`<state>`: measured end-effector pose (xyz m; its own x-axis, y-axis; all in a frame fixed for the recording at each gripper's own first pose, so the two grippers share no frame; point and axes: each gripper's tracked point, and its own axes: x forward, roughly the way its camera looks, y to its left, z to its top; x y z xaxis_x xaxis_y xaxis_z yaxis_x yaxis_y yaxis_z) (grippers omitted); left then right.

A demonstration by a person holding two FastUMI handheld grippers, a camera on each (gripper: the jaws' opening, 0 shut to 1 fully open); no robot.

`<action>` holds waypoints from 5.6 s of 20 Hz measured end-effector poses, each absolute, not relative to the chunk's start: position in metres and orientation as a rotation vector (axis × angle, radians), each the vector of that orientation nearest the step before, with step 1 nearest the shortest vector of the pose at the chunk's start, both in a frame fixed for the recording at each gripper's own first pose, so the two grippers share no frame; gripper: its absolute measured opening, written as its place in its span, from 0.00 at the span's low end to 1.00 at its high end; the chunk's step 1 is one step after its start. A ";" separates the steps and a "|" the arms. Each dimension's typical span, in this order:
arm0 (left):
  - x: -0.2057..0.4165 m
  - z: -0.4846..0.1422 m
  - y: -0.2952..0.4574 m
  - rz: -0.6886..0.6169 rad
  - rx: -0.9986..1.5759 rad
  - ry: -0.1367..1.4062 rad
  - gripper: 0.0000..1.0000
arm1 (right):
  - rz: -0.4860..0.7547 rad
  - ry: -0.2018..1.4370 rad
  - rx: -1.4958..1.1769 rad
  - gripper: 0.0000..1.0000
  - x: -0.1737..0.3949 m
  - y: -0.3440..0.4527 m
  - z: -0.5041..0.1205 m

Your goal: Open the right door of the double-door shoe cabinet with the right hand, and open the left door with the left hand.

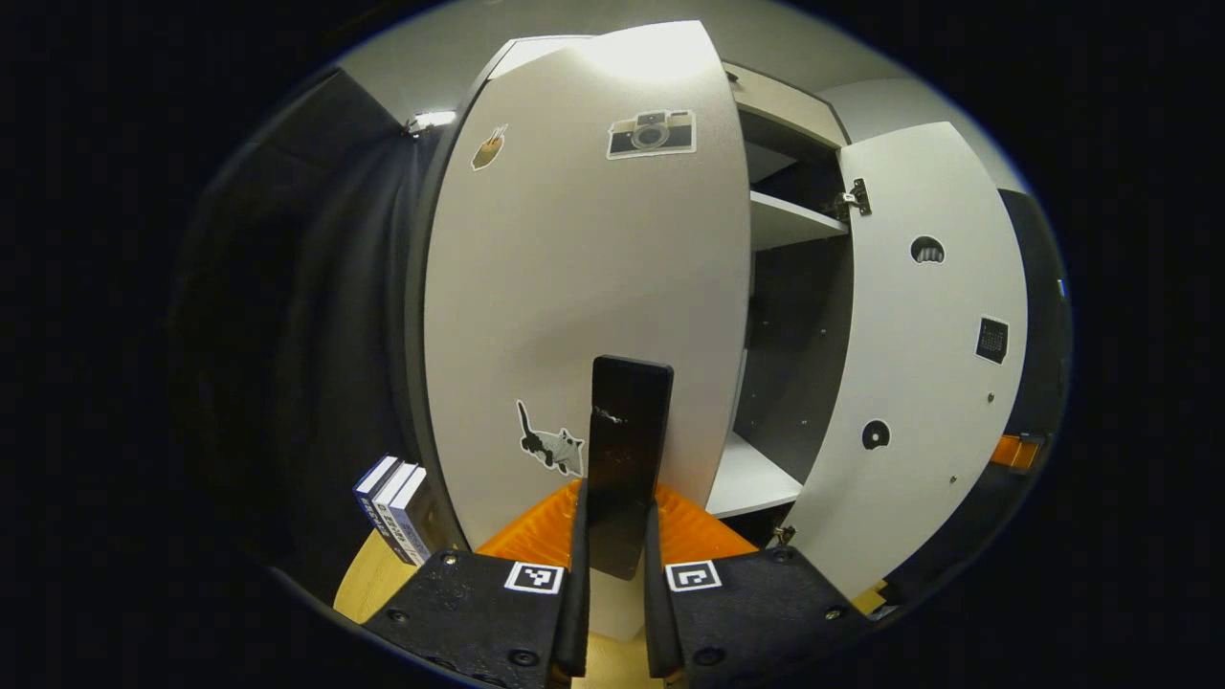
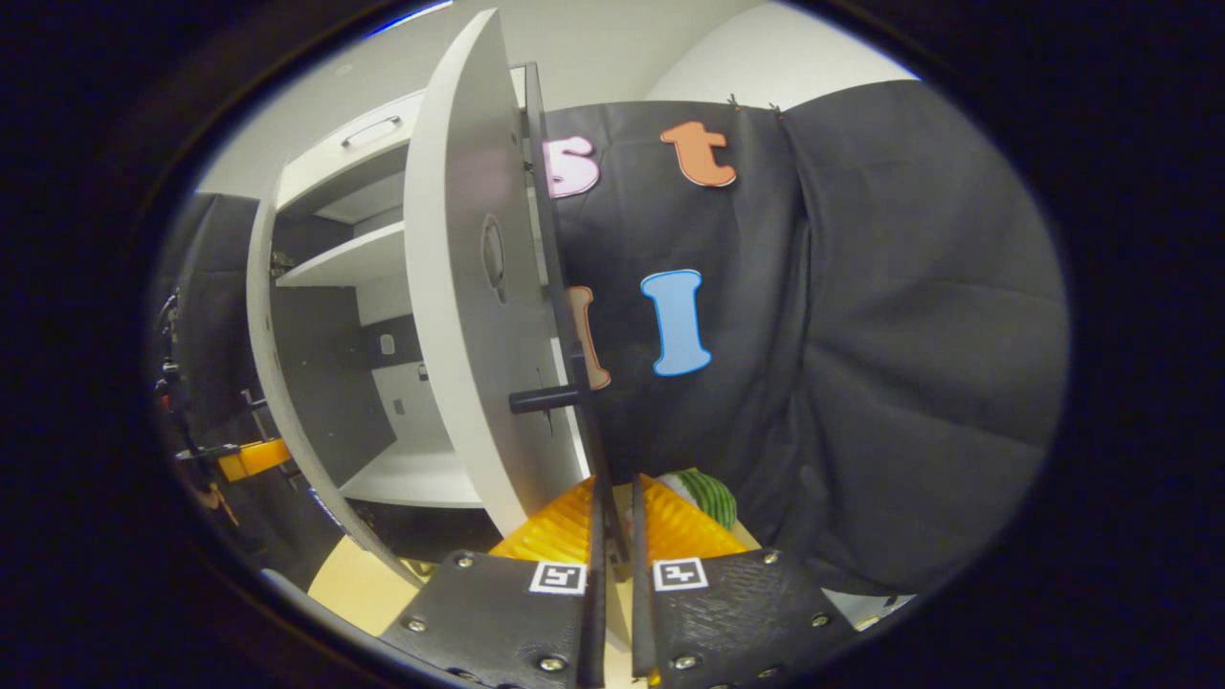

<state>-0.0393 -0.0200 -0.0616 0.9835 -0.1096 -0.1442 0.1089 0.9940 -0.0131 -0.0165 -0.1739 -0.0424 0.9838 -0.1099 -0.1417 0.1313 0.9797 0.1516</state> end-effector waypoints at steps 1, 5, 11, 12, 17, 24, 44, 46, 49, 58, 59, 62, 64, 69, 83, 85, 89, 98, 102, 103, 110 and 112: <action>-0.042 -0.061 -0.018 -0.110 -0.008 0.148 0.25 | -0.123 0.133 0.161 0.11 -0.017 -0.174 -0.042; -0.052 -0.060 -0.009 -0.098 -0.017 0.158 0.25 | -0.122 0.133 0.166 0.11 -0.016 -0.174 -0.044; -0.063 -0.059 0.003 -0.076 -0.008 0.167 0.22 | -0.117 0.132 0.166 0.11 -0.016 -0.174 -0.044; -0.064 -0.059 0.005 -0.072 -0.007 0.168 0.22 | -0.116 0.131 0.167 0.11 -0.016 -0.175 -0.044; -0.075 -0.058 0.019 -0.044 -0.002 0.173 0.20 | -0.114 0.127 0.170 0.11 -0.016 -0.174 -0.044; -0.084 -0.056 0.031 -0.008 0.030 0.178 0.16 | -0.111 0.121 0.182 0.11 -0.017 -0.175 -0.045; -0.092 -0.054 0.051 0.057 -0.004 0.192 0.12 | -0.074 0.102 0.222 0.11 -0.016 -0.177 -0.047; -0.097 -0.054 0.059 0.087 0.003 0.192 0.10 | -0.072 0.101 0.221 0.11 -0.015 -0.177 -0.047; -0.105 -0.053 0.083 0.151 0.016 0.193 0.05 | -0.068 0.099 0.224 0.11 -0.016 -0.177 -0.047; -0.112 -0.050 0.122 0.229 -0.003 0.174 0.00 | -0.066 0.102 0.228 0.11 -0.015 -0.177 -0.047; -0.112 -0.049 0.127 0.235 -0.001 0.174 0.00 | -0.066 0.102 0.227 0.11 -0.016 -0.176 -0.047; -0.113 -0.049 0.132 0.222 -0.025 0.176 0.01 | -0.064 0.103 0.230 0.11 -0.016 -0.176 -0.047; -0.113 -0.049 0.134 0.216 -0.019 0.172 0.00 | -0.063 0.101 0.233 0.11 -0.015 -0.176 -0.048; -0.113 -0.048 0.138 0.198 -0.018 0.170 0.01 | -0.061 0.115 0.226 0.11 -0.015 -0.175 -0.053; -0.111 -0.047 0.161 0.102 -0.031 0.150 0.01 | -0.084 0.133 0.210 0.11 -0.017 -0.174 -0.062; -0.111 -0.047 0.161 0.102 -0.006 0.142 0.00 | -0.089 0.131 0.209 0.11 -0.020 -0.173 -0.062; -0.112 -0.047 0.159 0.107 -0.005 0.141 0.01 | -0.102 0.124 0.220 0.11 -0.030 -0.173 -0.061; -0.111 -0.047 0.160 0.098 -0.008 0.140 0.00 | -0.141 0.096 0.217 0.11 -0.050 -0.178 -0.053; -0.121 -0.050 0.168 0.128 -0.019 0.135 0.06 | -0.136 0.092 0.227 0.11 -0.056 -0.169 -0.057; -0.124 -0.054 0.169 0.132 -0.030 0.148 0.10 | -0.132 0.094 0.230 0.11 -0.057 -0.166 -0.059; -0.147 -0.055 0.172 0.134 -0.050 0.165 0.28 | -0.087 0.078 0.246 0.11 -0.066 -0.141 -0.051; -0.160 -0.049 0.170 0.146 -0.026 0.174 0.28 | -0.067 0.071 0.249 0.11 -0.072 -0.130 -0.047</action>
